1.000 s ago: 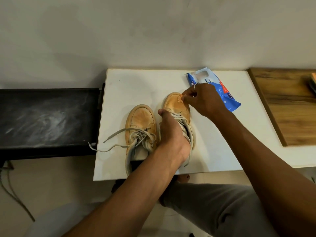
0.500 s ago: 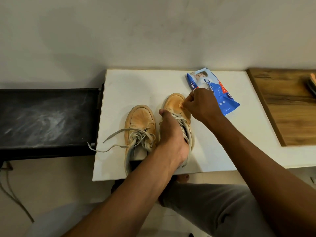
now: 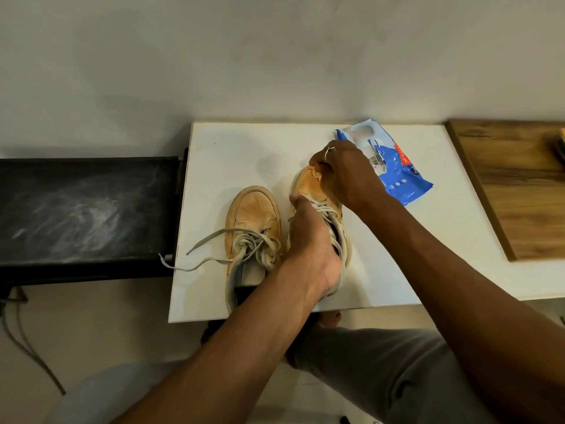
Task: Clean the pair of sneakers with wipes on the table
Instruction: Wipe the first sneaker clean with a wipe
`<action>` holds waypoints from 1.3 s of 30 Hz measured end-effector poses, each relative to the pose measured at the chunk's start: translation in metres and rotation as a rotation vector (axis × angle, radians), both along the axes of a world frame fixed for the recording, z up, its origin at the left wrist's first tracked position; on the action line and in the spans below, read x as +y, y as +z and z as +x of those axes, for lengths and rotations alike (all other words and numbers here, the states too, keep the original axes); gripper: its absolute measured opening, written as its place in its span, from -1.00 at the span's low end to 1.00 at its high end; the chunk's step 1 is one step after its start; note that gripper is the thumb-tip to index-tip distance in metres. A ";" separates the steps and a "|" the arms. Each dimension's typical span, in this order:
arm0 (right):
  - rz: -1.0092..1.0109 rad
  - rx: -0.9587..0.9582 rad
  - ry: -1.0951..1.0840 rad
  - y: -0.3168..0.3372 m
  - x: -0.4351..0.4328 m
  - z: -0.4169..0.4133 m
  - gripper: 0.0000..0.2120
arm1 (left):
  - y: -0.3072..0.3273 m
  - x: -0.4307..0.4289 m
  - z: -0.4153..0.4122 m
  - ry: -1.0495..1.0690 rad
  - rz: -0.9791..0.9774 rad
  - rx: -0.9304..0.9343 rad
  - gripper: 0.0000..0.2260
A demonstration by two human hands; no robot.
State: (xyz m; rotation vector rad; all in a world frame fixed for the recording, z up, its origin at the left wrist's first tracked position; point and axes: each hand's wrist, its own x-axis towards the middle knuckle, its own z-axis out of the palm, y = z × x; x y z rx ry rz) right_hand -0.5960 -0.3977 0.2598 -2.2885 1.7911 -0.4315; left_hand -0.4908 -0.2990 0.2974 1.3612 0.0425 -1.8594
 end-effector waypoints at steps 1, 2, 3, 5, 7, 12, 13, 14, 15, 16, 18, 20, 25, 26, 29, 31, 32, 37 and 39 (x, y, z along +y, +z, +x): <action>-0.020 -0.006 0.039 0.001 0.001 0.001 -0.73 | 0.001 0.000 0.000 0.002 0.004 -0.005 -0.44; -0.029 -0.008 0.079 0.001 0.001 0.001 -0.71 | 0.002 0.001 0.000 0.007 0.007 -0.009 -0.45; -0.024 0.000 0.118 0.002 0.001 0.003 -0.70 | 0.003 0.001 -0.001 0.017 0.005 -0.006 -0.46; 0.010 0.041 0.188 0.006 0.002 0.007 -0.70 | 0.004 0.001 -0.001 0.035 -0.005 -0.007 -0.46; 0.029 0.071 0.273 0.009 0.003 0.010 -0.72 | 0.007 0.002 -0.001 0.061 -0.014 -0.013 -0.47; 0.035 0.140 0.401 0.015 0.006 0.015 -0.78 | 0.011 0.004 0.002 0.095 -0.038 -0.008 -0.52; 0.007 0.146 0.392 0.015 0.006 0.015 -0.78 | 0.011 0.004 0.001 0.103 -0.041 -0.011 -0.52; -0.020 0.156 0.371 0.014 0.006 0.016 -0.77 | 0.010 0.003 0.001 0.108 -0.045 -0.012 -0.51; -0.040 0.170 0.338 0.013 0.005 0.016 -0.76 | 0.009 0.003 0.001 0.115 -0.050 -0.008 -0.49; -0.056 0.185 0.297 0.012 0.004 0.015 -0.75 | 0.009 0.003 0.000 0.122 -0.053 -0.005 -0.47; -0.083 0.200 0.196 0.011 0.001 0.011 -0.75 | 0.009 0.003 -0.001 0.133 -0.052 -0.005 -0.43; -0.094 0.184 0.083 0.011 0.001 0.005 -0.74 | 0.008 0.003 -0.001 0.141 -0.059 -0.007 -0.40; 0.100 0.070 -0.172 0.010 0.002 -0.003 -0.79 | 0.007 0.003 -0.002 0.140 -0.071 -0.010 -0.40; 0.128 0.054 -0.211 0.009 0.002 -0.004 -0.79 | 0.008 0.002 -0.002 0.143 -0.076 -0.004 -0.40; 0.157 0.035 -0.284 0.007 0.003 -0.003 -0.76 | 0.007 0.001 -0.002 0.154 -0.090 0.011 -0.39; 0.181 0.056 -0.315 0.007 0.005 -0.003 -0.74 | 0.005 0.001 -0.002 0.165 -0.099 0.011 -0.41; 0.203 0.073 -0.325 0.007 0.006 -0.003 -0.73 | 0.005 0.002 -0.002 0.165 -0.110 0.014 -0.41; 0.277 0.122 -0.355 0.008 0.009 -0.003 -0.70 | 0.002 0.002 -0.001 0.129 -0.121 0.011 -0.40; 0.260 0.076 -0.367 0.006 0.010 0.000 -0.75 | 0.002 0.001 -0.001 0.111 -0.112 0.012 -0.41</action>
